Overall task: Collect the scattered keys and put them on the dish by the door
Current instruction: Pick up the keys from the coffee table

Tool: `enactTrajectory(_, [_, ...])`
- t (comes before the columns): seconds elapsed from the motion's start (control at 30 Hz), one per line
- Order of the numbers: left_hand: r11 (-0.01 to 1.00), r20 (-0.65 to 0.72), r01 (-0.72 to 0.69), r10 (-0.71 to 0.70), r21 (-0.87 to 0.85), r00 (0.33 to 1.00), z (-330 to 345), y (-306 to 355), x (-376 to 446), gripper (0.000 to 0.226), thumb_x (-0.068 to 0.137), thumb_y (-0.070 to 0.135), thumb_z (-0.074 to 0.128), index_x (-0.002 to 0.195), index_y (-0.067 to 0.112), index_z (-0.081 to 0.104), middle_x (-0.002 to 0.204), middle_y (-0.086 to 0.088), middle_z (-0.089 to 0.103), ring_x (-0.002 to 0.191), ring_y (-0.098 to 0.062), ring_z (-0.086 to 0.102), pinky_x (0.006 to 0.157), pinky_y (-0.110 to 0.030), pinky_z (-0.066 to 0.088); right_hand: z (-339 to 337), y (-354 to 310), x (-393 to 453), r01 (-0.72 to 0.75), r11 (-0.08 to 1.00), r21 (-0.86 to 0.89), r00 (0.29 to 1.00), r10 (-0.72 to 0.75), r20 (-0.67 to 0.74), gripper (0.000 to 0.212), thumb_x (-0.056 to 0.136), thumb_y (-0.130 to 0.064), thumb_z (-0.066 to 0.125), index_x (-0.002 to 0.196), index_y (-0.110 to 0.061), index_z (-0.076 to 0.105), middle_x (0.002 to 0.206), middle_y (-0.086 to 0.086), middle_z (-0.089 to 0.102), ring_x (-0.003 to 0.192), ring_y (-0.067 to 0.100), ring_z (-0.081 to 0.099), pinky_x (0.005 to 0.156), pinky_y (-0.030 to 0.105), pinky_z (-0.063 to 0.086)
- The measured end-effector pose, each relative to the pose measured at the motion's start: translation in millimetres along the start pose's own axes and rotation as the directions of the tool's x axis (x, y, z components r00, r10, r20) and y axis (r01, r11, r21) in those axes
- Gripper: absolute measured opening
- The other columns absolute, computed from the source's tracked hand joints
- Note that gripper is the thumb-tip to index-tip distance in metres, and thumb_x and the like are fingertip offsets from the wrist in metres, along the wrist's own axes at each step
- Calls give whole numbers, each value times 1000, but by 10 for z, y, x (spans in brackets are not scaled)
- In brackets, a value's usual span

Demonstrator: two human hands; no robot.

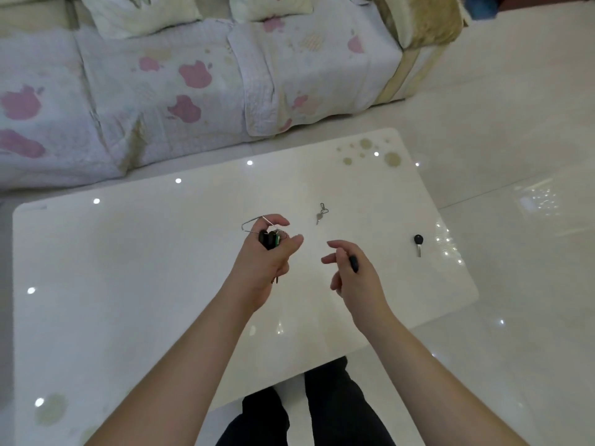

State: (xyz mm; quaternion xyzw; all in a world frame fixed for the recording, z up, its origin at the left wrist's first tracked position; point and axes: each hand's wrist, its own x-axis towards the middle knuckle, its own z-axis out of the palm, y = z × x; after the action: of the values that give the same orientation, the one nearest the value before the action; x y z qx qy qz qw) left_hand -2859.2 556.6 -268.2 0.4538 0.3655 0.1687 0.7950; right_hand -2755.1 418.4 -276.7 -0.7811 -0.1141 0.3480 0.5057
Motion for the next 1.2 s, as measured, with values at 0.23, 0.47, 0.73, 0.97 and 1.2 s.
enactTrajectory(0.23, [999, -178, -47, 42, -21, 983, 203, -148, 378, 17, 80, 15, 62, 89, 29, 63, 58, 5, 36, 47, -16, 22, 46, -29, 20, -194, 176, 583, 2, 1000, 24, 1000, -2, 2, 27, 100, -20, 41, 112, -38, 57, 86, -12, 69, 49, 7, 48, 52, 17, 44])
enactTrajectory(0.47, [992, -277, 11, 24, 123, 961, 561, -674, 1015, 9, 82, 32, 61, 90, 29, 64, 55, 6, 31, 47, -16, 24, 43, -24, 26, -369, 759, 1638, -20, 990, -137, 989, 40, 142, 24, 100, -24, 41, 113, -30, 59, 80, -12, 66, 52, -1, 48, 50, 12, 38])
enactTrajectory(0.73, [987, -291, 64, -18, 150, 956, 487, -1239, 1701, 18, 86, 12, 68, 88, 29, 65, 61, 2, 37, 46, -15, 26, 43, -23, 25, -394, 1506, 2805, -30, 955, -295, 978, 89, 190, 23, 98, -21, 46, 113, -27, 63, 77, -7, 64, 49, -1, 47, 53, 16, 38])
enactTrajectory(0.97, [985, -294, 104, -58, 141, 954, 381, -1542, 1966, 18, 79, 23, 68, 97, 28, 65, 60, 3, 34, 46, -16, 26, 43, -23, 25, -83, 1751, 3396, 42, 928, -370, 996, -9, 91, 18, 94, -20, 53, 104, -16, 67, 82, 0, 63, 71, 19, 55, 53, 17, 33])
enactTrajectory(1.2, [971, -328, 163, -98, 177, 940, 304, -1741, 1954, 15, 82, 36, 65, 96, 31, 65, 62, 1, 31, 48, -16, 28, 47, -29, 22, 23, 1937, 3675, -42, 913, -407, 997, 64, 40, 32, 92, -25, 61, 119, -8, 57, 113, 16, 57, 96, 28, 59, 79, 30, 45])
